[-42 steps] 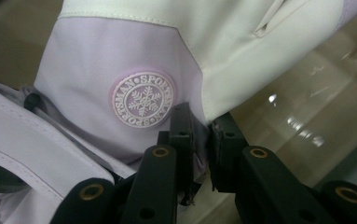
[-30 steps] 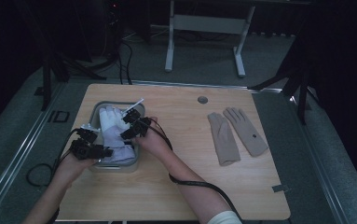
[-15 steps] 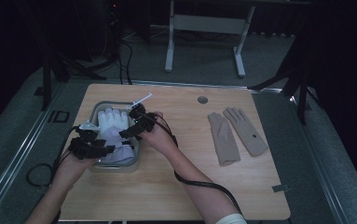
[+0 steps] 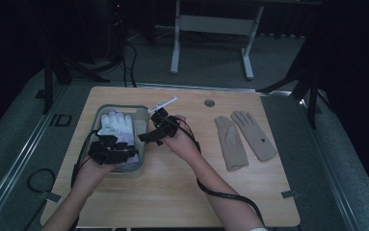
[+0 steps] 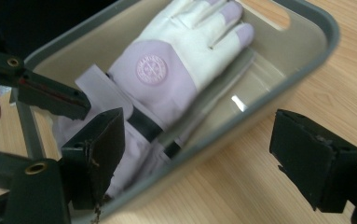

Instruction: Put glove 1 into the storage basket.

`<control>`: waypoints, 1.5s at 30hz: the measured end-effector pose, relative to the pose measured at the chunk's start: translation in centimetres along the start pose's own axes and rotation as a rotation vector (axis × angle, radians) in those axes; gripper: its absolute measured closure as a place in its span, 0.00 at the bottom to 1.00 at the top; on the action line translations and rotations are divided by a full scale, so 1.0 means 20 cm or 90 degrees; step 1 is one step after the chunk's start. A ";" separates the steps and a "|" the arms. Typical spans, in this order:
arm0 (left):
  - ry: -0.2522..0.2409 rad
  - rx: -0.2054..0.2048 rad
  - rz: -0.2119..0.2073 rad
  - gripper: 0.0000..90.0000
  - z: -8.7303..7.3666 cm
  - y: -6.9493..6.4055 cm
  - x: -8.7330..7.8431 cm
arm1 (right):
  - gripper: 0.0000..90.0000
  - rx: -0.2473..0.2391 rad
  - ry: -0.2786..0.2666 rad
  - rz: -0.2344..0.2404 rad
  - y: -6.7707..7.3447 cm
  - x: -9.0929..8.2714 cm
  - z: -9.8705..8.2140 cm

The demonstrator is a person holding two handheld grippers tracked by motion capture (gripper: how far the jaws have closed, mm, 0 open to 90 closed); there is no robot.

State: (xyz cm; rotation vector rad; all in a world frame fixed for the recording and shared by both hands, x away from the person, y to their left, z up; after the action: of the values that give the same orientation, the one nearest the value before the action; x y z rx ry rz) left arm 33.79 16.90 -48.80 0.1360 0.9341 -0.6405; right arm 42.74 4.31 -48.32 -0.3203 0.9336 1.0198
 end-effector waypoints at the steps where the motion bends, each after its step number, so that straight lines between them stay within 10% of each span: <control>1: -0.005 0.002 -0.002 0.57 0.01 -0.01 0.00 | 0.20 0.000 -0.002 -0.002 -0.01 -0.01 -0.01; 35: -0.062 0.095 -0.080 0.56 0.03 -0.43 0.28 | 0.17 0.019 -0.052 -0.035 -0.27 -0.33 -0.58; 45: -0.054 0.127 -0.103 0.18 -0.05 -0.53 0.44 | 0.11 0.040 -0.072 -0.041 -0.37 -0.41 -0.78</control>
State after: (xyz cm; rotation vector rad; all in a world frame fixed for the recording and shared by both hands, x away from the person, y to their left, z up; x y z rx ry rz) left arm 30.77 4.74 -54.60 0.2109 0.8029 -0.8834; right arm 39.31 -14.10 -52.35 -0.2361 0.8469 0.9377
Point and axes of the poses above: each handheld gripper's, and its own axes: x roughly forward along the jaws, z roughly out of its top, y roughly to its left, the point moved 6 cm from there along x, roughly forward along the jaws, and after that the axes turned 7 degrees about y, right-handed, at the moved point
